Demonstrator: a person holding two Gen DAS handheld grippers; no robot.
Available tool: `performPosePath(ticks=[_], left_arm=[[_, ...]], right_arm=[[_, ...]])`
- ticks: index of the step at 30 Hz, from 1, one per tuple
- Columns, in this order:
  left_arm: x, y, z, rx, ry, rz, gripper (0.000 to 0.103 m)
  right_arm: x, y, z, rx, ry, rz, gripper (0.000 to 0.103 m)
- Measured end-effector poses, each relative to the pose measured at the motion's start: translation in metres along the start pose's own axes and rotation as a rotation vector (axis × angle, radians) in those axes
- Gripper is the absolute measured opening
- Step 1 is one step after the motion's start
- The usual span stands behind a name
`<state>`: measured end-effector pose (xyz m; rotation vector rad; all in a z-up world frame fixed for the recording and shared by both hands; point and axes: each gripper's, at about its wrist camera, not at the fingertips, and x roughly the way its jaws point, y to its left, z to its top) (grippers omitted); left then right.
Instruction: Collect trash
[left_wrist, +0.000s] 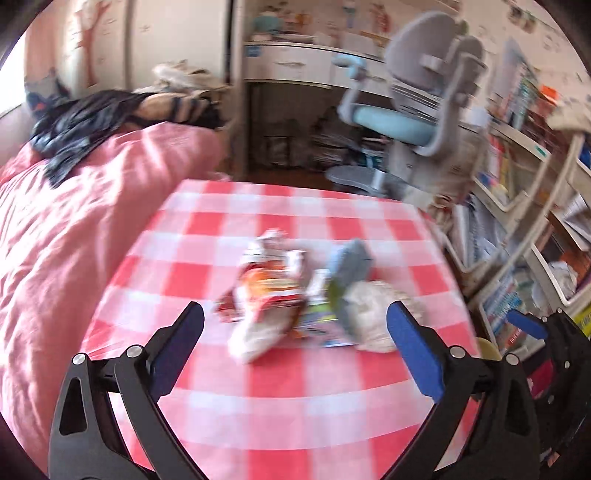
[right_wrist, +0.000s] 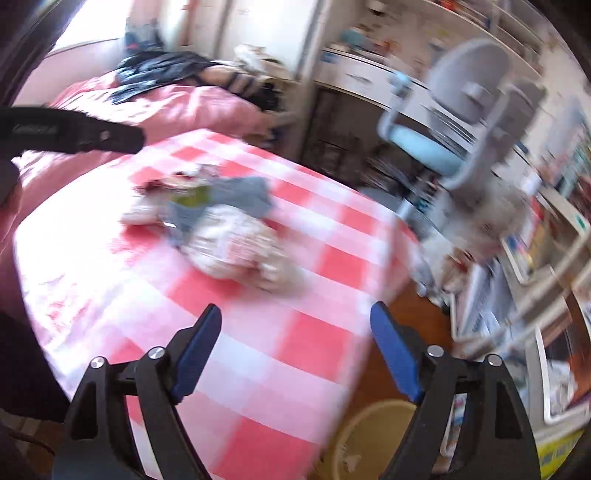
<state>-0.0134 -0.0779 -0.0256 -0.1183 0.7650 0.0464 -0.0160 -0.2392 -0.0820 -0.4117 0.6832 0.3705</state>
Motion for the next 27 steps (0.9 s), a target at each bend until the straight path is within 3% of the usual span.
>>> performPosePath(ticks=[4, 7, 11, 14, 19, 27], left_arm=[[0.005, 0.053, 0.005, -0.079, 0.082, 0.036, 0.096], [0.001, 0.074, 0.010, -0.081, 0.064, 0.040, 0.096], [0.001, 0.070, 0.015, -0.045, 0.050, 0.056, 0.096], [0.002, 0.058, 0.014, 0.042, 0.057, 0.080, 0.096], [-0.003, 0.040, 0.016, 0.175, 0.034, 0.144, 0.096], [-0.009, 0.044, 0.023, 0.159, 0.018, 0.136, 0.096]], right_arm=[[0.012, 0.045, 0.014, -0.120, 0.014, 0.033, 0.082], [0.016, 0.057, 0.020, -0.126, 0.011, 0.031, 0.082], [0.017, 0.061, 0.027, -0.051, 0.037, 0.037, 0.084], [0.014, 0.066, 0.024, 0.022, 0.053, 0.055, 0.087], [0.024, 0.087, 0.026, 0.010, 0.073, 0.065, 0.087], [0.034, 0.110, 0.032, -0.053, 0.060, 0.100, 0.088]])
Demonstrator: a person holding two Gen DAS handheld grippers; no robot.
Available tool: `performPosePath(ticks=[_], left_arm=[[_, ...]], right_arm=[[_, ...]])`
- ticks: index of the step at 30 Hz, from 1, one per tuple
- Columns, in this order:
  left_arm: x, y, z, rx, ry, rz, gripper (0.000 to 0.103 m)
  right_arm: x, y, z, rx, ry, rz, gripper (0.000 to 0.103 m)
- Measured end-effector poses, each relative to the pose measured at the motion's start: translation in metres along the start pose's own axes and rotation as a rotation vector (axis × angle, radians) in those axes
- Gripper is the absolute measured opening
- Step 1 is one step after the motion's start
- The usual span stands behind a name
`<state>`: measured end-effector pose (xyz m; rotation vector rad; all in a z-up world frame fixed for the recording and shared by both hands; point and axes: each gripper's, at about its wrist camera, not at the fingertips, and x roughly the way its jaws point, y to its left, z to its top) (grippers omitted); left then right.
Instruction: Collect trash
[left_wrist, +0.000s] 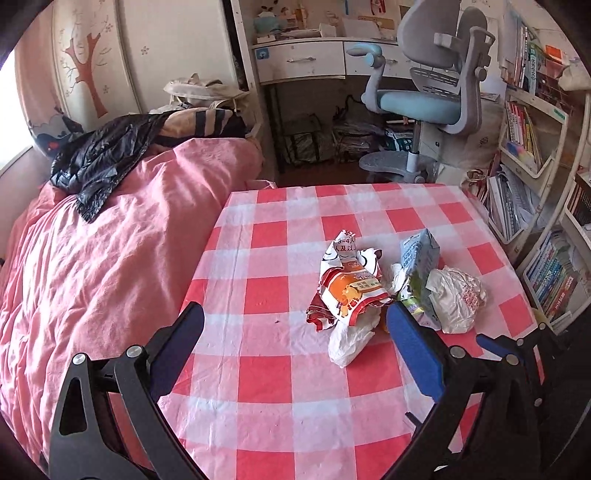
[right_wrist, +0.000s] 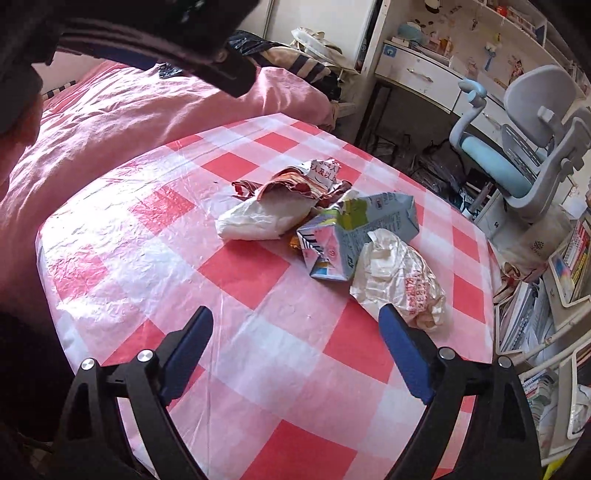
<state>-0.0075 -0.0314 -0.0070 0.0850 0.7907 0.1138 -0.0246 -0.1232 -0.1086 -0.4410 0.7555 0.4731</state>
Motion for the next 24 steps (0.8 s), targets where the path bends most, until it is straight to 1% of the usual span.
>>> performPosePath(ticks=[3, 9, 24], left_arm=[[0.002, 0.007, 0.001, -0.030, 0.007, -0.005, 0.096], [0.010, 0.016, 0.000, -0.089, 0.043, -0.057, 0.096], [0.010, 0.010, -0.002, -0.068, 0.063, -0.059, 0.096]], right_arm=[[0.002, 0.005, -0.001, -0.038, 0.001, -0.002, 0.089], [0.002, 0.005, -0.001, -0.056, 0.001, -0.005, 0.089], [-0.001, 0.013, -0.003, -0.119, -0.010, -0.021, 0.089]])
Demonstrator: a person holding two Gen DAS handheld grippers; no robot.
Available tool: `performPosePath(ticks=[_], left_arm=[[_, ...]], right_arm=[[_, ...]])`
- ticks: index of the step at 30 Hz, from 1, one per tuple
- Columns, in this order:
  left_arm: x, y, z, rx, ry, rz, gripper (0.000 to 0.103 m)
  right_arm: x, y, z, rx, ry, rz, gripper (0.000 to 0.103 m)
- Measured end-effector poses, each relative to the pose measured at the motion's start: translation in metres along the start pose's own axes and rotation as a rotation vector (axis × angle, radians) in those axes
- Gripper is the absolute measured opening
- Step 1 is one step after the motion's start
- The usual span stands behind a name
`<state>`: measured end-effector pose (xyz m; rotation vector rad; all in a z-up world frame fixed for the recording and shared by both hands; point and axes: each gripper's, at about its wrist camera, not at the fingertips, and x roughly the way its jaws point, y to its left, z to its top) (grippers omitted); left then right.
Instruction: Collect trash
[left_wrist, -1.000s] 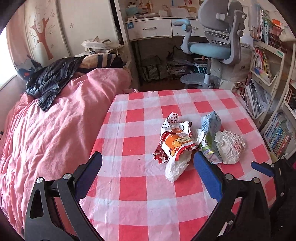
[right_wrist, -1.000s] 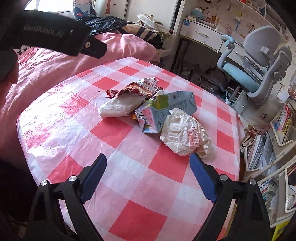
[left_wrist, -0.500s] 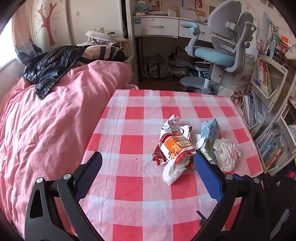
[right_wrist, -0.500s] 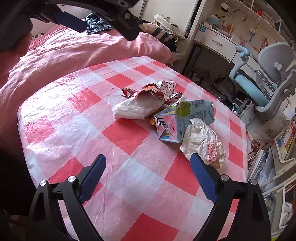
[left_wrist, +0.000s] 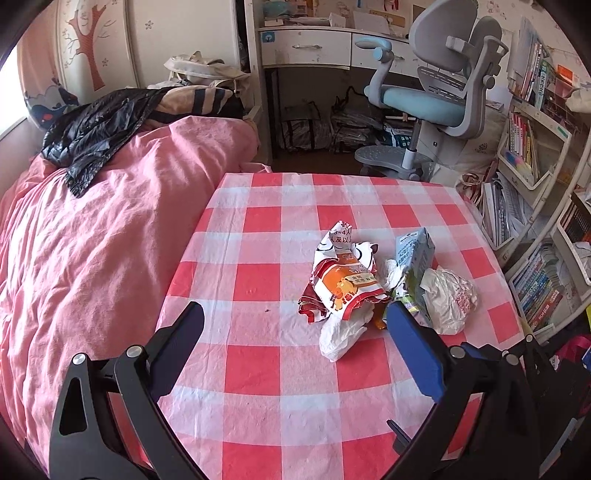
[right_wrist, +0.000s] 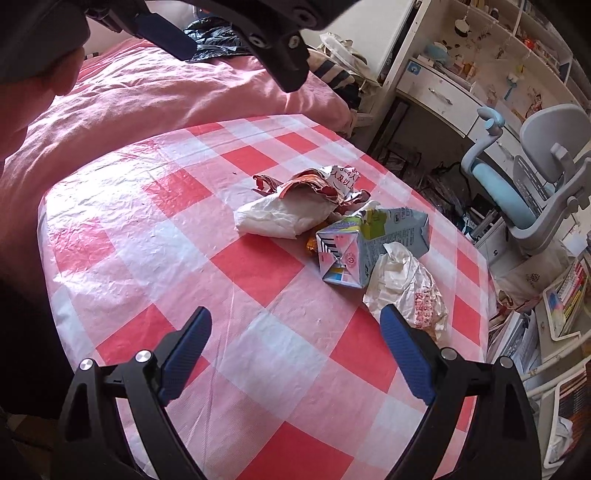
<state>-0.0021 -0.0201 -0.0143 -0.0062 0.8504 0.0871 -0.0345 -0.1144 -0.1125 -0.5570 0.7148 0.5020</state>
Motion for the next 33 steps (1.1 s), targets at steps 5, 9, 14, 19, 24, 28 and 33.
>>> performPosePath(ticks=[5, 9, 14, 19, 24, 28, 33], left_arm=[[0.003, 0.004, -0.002, -0.006, 0.009, 0.005, 0.096], [0.005, 0.006, -0.002, -0.008, 0.014, 0.007, 0.096], [0.009, 0.007, -0.003, -0.006, 0.023, 0.008, 0.096], [0.011, 0.007, -0.002, -0.003, 0.025, 0.007, 0.096], [0.014, 0.007, -0.003, 0.001, 0.032, 0.009, 0.096], [0.014, 0.007, -0.003, 0.003, 0.032, 0.007, 0.096], [0.015, 0.007, -0.004, -0.003, 0.033, 0.004, 0.096]], right_arm=[[-0.001, -0.002, -0.002, 0.001, -0.003, -0.008, 0.089], [-0.001, -0.003, 0.000, 0.002, -0.012, -0.010, 0.089], [0.000, -0.002, 0.000, -0.005, -0.016, -0.009, 0.089], [-0.001, 0.000, -0.001, -0.022, -0.018, -0.014, 0.090], [-0.003, -0.002, -0.001, -0.015, -0.025, -0.013, 0.090], [-0.003, -0.001, -0.001, -0.020, -0.027, -0.011, 0.090], [-0.003, 0.001, 0.000, -0.027, -0.029, -0.012, 0.090]])
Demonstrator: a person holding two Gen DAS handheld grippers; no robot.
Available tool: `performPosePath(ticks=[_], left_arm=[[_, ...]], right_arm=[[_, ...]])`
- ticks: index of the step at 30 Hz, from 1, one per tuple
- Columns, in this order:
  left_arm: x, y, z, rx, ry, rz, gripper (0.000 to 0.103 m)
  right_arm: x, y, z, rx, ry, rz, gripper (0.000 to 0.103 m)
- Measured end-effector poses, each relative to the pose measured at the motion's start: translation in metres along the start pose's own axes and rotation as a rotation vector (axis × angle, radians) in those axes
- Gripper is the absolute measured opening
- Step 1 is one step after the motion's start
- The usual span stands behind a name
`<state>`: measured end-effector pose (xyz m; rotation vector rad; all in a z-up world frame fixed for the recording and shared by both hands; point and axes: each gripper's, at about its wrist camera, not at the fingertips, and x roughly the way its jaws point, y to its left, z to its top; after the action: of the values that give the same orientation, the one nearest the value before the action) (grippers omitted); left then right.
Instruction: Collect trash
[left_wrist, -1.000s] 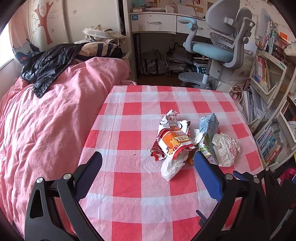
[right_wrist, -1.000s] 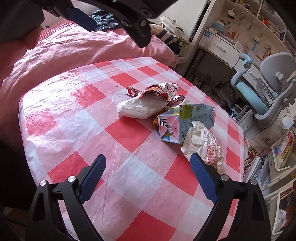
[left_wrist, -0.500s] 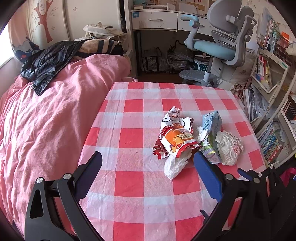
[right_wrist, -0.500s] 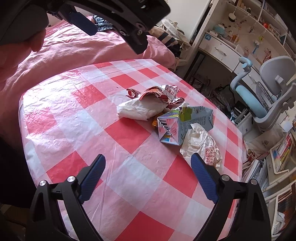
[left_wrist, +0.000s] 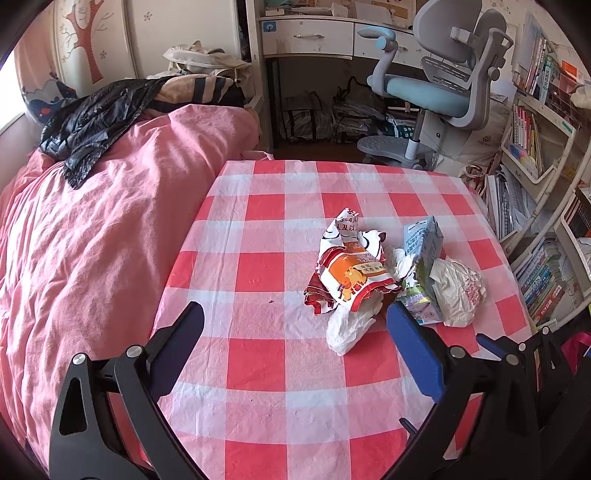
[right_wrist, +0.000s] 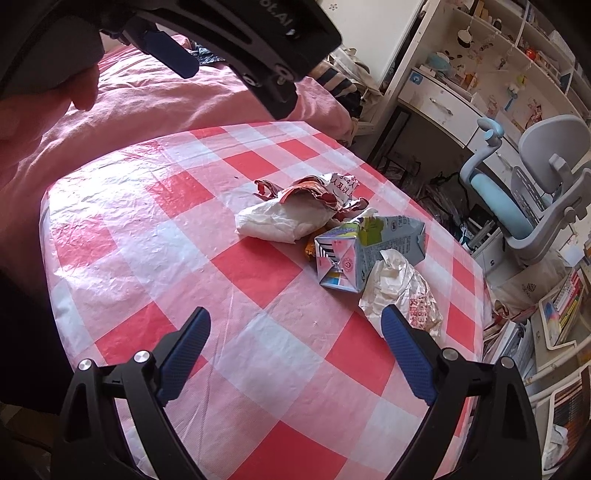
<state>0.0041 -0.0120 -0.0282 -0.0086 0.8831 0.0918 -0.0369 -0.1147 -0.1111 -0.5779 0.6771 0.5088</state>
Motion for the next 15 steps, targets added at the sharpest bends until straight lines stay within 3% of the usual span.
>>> performPosePath(ticks=[15], left_arm=[[0.0005, 0.0007, -0.0003, -0.002, 0.000, 0.000, 0.096]], right_arm=[[-0.0036, 0.0040, -0.0007, -0.030, -0.004, -0.006, 0.090]])
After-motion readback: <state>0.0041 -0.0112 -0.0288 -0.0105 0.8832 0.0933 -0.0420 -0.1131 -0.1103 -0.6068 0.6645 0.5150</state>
